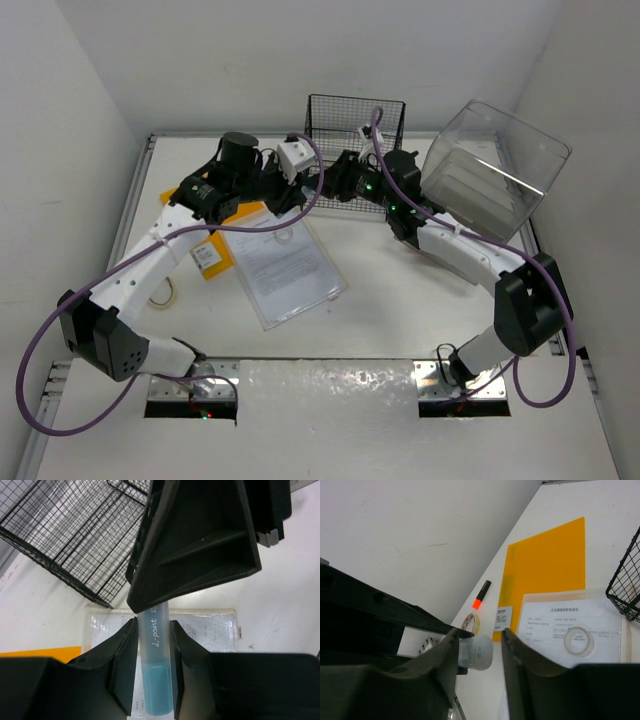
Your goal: Organize the desk
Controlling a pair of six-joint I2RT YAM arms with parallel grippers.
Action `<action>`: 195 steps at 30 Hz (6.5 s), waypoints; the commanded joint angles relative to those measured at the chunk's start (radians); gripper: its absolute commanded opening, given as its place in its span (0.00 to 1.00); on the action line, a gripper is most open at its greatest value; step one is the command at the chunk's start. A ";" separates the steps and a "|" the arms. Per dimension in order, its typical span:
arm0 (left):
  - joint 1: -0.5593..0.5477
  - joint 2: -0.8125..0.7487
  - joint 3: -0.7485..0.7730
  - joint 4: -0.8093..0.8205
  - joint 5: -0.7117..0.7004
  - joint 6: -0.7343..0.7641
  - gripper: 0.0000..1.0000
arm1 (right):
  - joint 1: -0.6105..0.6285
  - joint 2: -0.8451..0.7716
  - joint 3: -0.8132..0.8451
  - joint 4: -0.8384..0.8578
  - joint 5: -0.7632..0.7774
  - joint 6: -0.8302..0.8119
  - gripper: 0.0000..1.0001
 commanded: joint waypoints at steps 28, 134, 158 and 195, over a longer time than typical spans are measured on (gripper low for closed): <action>0.052 -0.058 -0.043 -0.072 -0.112 -0.021 0.99 | -0.002 -0.277 0.151 -0.910 1.040 -0.767 0.00; 0.655 0.491 -0.116 -0.072 -1.146 -0.809 1.00 | -0.013 -0.582 -0.242 -0.703 0.594 -0.723 0.69; 0.692 0.565 -0.025 -0.123 -0.928 -0.854 0.99 | -0.011 -0.590 -0.274 -0.706 0.615 -0.726 0.69; 0.701 0.841 0.392 -0.439 -0.895 -0.893 1.00 | 0.019 -0.656 -0.239 -0.729 0.598 -0.658 0.67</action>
